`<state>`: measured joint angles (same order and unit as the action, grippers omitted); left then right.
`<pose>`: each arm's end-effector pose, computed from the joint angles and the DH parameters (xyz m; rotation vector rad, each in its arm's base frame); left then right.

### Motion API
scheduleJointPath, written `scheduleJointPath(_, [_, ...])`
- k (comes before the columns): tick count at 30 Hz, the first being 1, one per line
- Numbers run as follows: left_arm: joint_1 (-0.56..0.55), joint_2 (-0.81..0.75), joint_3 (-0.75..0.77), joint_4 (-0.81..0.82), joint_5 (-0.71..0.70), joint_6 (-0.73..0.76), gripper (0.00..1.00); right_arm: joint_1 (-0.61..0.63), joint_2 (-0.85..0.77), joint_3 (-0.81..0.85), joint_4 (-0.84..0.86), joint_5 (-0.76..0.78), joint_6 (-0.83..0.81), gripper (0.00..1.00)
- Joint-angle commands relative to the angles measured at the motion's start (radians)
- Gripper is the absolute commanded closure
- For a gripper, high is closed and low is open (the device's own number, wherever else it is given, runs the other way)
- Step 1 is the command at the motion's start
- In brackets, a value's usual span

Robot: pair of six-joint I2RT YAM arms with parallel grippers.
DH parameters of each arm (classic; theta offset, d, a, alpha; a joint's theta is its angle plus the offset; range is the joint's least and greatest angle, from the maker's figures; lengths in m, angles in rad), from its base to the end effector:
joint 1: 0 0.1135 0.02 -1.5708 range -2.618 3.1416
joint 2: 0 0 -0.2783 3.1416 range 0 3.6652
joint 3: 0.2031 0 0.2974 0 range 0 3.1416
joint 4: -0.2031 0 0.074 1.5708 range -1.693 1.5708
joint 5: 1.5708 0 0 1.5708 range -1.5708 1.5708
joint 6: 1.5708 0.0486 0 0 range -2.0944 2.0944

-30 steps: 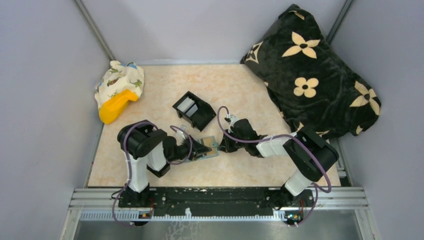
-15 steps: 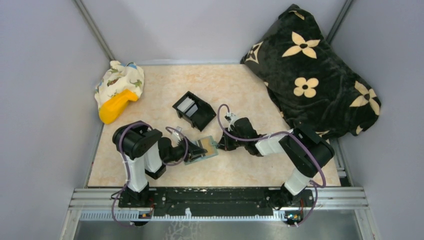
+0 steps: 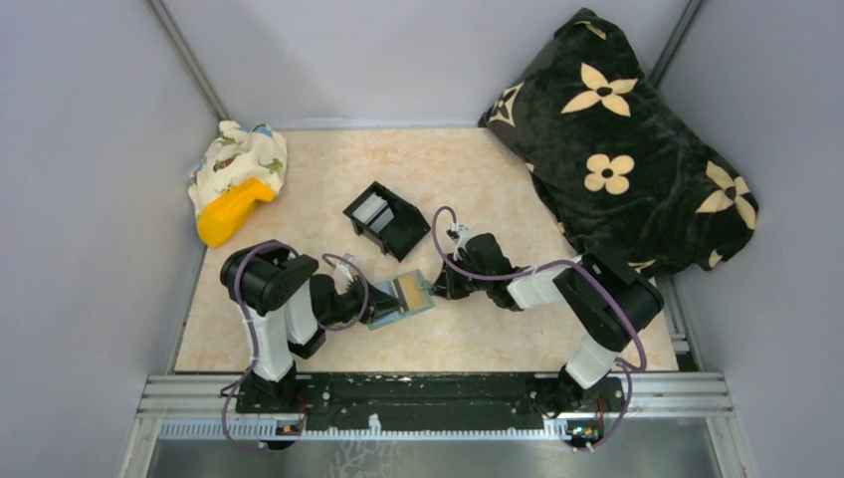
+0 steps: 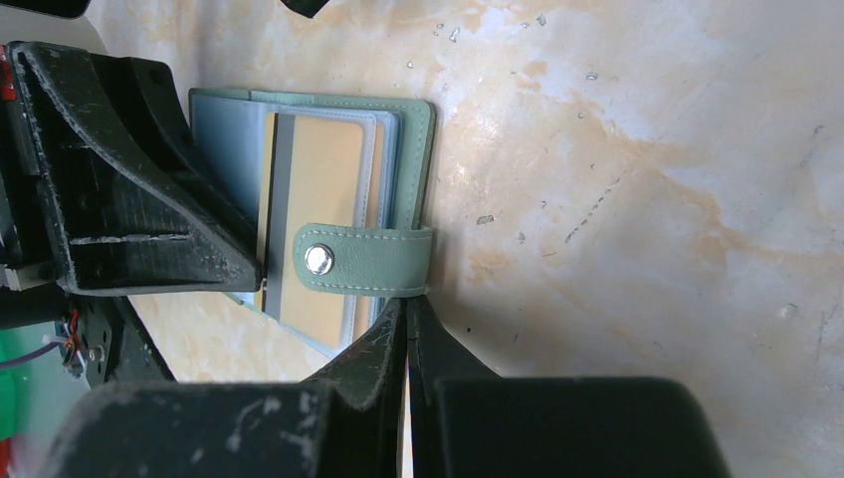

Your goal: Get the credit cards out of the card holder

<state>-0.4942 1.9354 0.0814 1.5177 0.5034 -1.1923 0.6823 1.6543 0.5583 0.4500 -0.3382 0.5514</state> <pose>0.1698 -0.1181 0.0386 -0.3722 2.1876 -1.5305 0.2424 0.2177 0.0870 -0.3571 2.3573 1.0158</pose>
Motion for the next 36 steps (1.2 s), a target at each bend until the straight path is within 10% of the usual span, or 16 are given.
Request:
scheduleJointPath(1, [0.007, 0.026, 0.007, 0.272, 0.010, 0.016, 0.83, -0.010, 0.043, -0.009, -0.092, 0.056, -0.031, 1.00])
scheduleJointPath(26, [0.031, 0.004, -0.045, 0.272, 0.000, 0.031, 0.76, -0.010, 0.079, -0.016, -0.049, 0.032, -0.016, 1.00])
scheduleJointPath(36, [0.032, -0.002, -0.045, 0.273, 0.003, 0.035, 0.91, -0.010, 0.086, -0.016, -0.045, 0.032, -0.014, 1.00])
